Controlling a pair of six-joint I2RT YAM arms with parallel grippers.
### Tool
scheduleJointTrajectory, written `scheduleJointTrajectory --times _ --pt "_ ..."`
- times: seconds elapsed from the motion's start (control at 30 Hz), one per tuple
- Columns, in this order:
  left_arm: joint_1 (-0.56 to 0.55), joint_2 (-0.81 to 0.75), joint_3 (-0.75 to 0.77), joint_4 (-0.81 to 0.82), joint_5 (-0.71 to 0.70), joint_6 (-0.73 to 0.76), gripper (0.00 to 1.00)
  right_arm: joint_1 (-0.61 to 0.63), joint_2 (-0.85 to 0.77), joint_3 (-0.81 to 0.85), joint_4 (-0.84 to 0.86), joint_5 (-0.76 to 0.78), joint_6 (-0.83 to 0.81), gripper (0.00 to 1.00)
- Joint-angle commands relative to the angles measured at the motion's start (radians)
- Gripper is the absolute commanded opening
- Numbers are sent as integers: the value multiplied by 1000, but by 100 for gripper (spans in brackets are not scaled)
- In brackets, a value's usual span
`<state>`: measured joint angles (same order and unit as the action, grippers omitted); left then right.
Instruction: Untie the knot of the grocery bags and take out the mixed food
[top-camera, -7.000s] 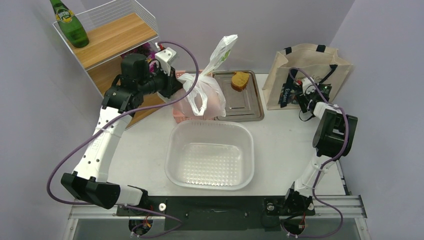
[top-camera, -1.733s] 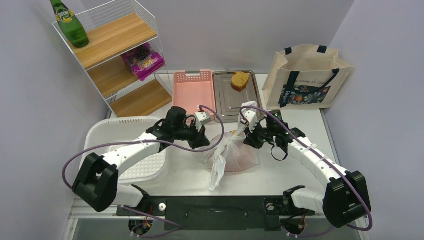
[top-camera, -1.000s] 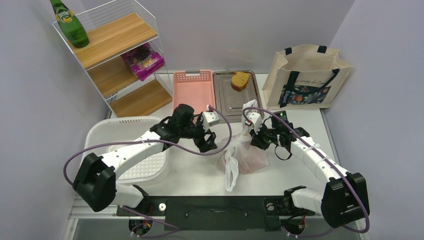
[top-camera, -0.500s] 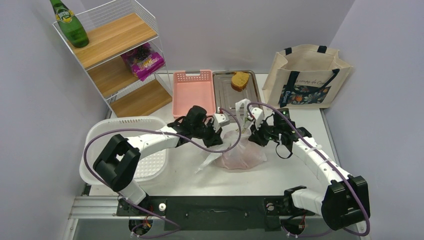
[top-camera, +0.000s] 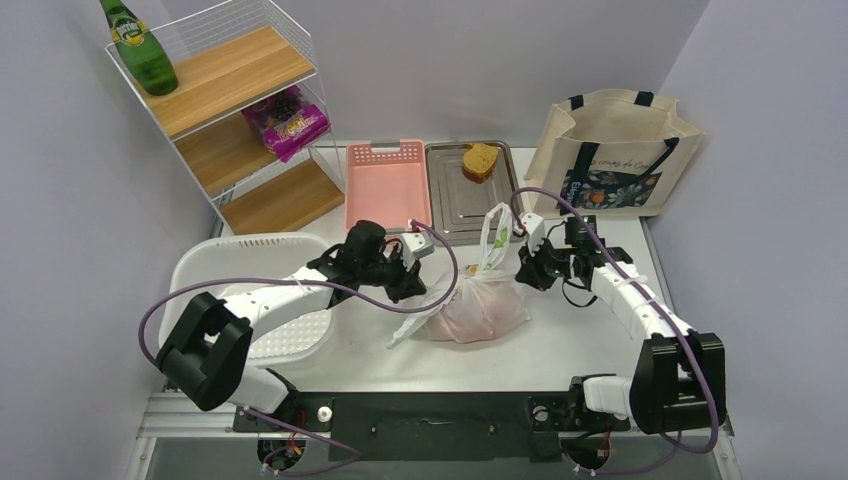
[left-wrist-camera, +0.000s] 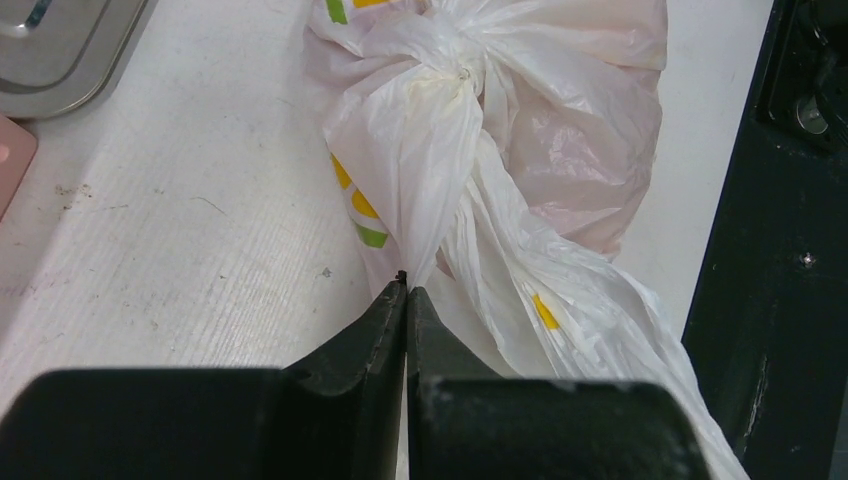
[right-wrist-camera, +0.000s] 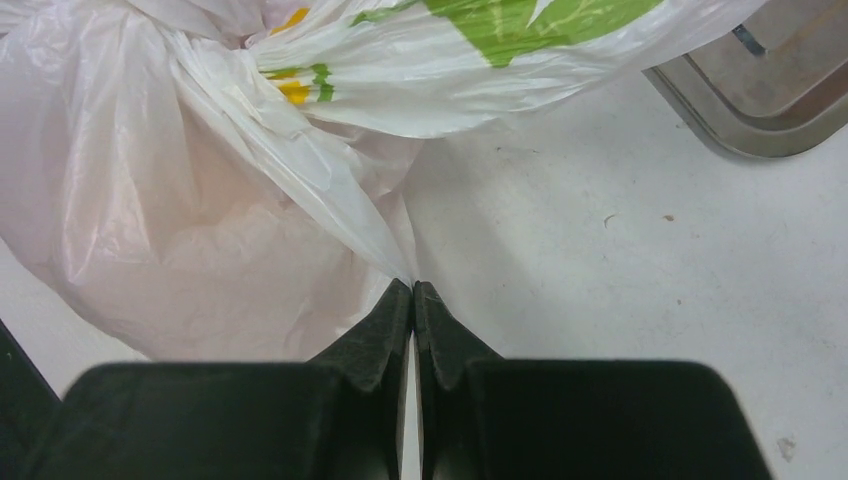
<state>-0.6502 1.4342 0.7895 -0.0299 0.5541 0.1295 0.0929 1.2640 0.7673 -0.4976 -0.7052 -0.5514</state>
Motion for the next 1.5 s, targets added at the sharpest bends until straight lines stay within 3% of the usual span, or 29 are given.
scheduleJointTrajectory --times 0.0,0.1,0.2,0.27,0.37,0.5,0.67,0.8,0.87,0.9,0.97,1.2,1.47 --pt "23 -49 -8 -102 -42 -12 0 -48 -36 71 -47 101 -104 0" --pt "7 -71 4 -93 -53 -15 0 -17 -73 93 -124 66 -132 1" --pt "-15 -93 9 -56 -74 -30 0 66 -104 102 -136 76 -106 45" --pt "-27 -87 22 -44 -75 -33 0 131 -125 90 -93 101 -53 63" --pt "-39 -66 42 -35 -73 -18 0 195 -119 72 5 127 9 68" --pt "-43 -49 53 -25 -70 -17 0 252 -61 70 92 120 47 63" --pt "-43 -41 64 -19 -68 -6 0 304 50 75 225 168 106 65" --pt "-43 -38 65 -30 -76 7 0 307 122 90 207 182 61 62" --pt "-37 -40 58 -32 -82 8 0 307 136 87 179 199 23 37" --pt "-34 -46 55 -34 -83 9 0 301 138 88 171 207 9 11" --pt "-31 -58 41 -52 -82 34 0 275 139 91 156 237 12 0" --pt "-27 -139 -48 -245 -66 222 0 102 114 106 119 249 37 0" --pt "-30 -201 -45 -257 -94 213 0 167 36 80 123 124 81 0"
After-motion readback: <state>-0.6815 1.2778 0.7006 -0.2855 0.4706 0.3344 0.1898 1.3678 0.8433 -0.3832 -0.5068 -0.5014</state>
